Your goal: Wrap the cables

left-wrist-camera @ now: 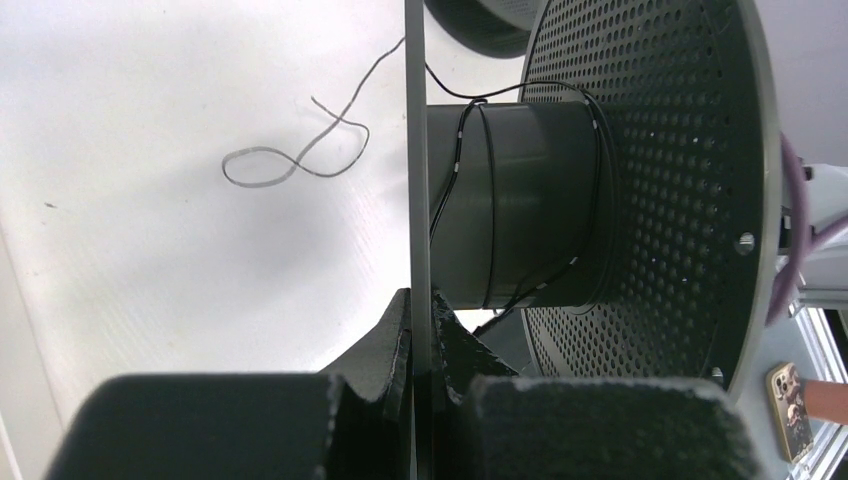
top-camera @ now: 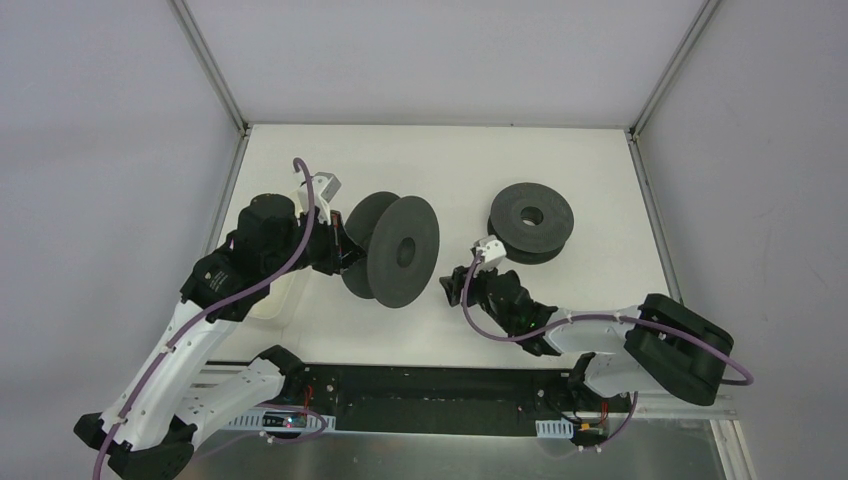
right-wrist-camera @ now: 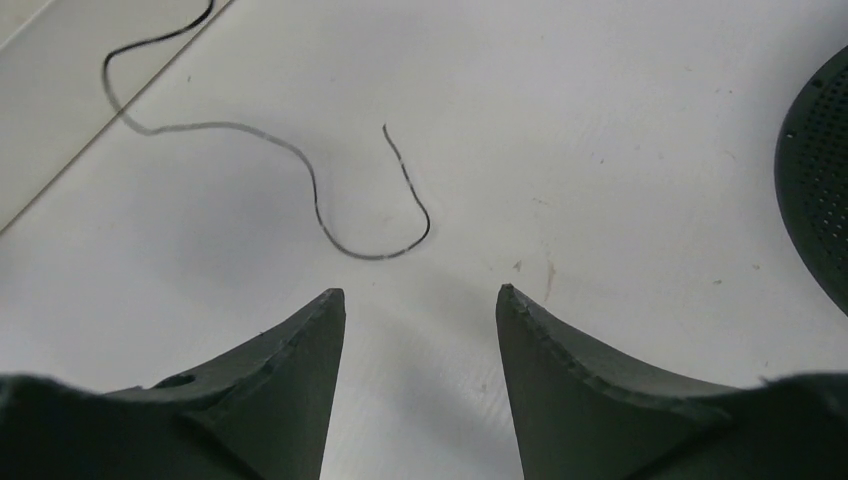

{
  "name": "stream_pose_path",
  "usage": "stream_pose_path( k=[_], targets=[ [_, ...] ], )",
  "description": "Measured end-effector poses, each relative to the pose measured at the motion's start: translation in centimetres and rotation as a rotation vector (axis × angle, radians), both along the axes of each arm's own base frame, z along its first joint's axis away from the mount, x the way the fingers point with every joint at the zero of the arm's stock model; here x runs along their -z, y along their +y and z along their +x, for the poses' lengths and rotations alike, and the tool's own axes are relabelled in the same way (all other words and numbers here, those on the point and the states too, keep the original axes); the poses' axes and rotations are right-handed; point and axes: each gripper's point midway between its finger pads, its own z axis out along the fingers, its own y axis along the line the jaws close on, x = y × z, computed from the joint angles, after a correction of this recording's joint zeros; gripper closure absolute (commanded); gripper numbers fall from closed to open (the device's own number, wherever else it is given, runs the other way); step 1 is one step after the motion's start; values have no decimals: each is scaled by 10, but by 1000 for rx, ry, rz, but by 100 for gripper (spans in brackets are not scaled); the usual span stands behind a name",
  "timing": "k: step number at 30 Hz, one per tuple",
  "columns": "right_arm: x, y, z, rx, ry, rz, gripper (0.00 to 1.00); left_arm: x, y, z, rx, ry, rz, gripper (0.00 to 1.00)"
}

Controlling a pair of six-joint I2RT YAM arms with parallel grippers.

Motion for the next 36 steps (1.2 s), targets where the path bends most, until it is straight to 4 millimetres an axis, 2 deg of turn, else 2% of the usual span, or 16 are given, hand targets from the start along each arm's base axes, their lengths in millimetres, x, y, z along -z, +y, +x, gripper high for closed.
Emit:
stream_pose_path(
  k=[3, 6, 10, 12, 15, 20, 30, 36],
  targets=[
    [1, 4, 13, 48, 44, 40, 40, -6, 1, -1, -3, -16, -15, 100],
    [3, 18, 21, 71, 94, 86, 40, -8, 1, -2, -8, -18, -23, 100],
    [18, 40, 26, 75, 178, 121, 41, -8, 2, -1, -21, -16, -25, 100],
    [27, 42, 26, 87, 210, 123, 41, -8, 3, 0, -27, -17, -23, 100],
    [40, 40, 25, 110, 247, 114, 42, -8, 4, 0, -31, -18, -21, 100],
    [47, 35, 25, 148, 281, 100, 44, -9, 5, 0, -36, -23, -22, 100],
    [24, 20, 29, 243, 288, 101, 45, -10, 7, 2, -51, -32, -17, 100],
    [32, 16, 27, 274, 329, 89, 47, -9, 8, 2, -53, -33, -16, 100]
  ],
)
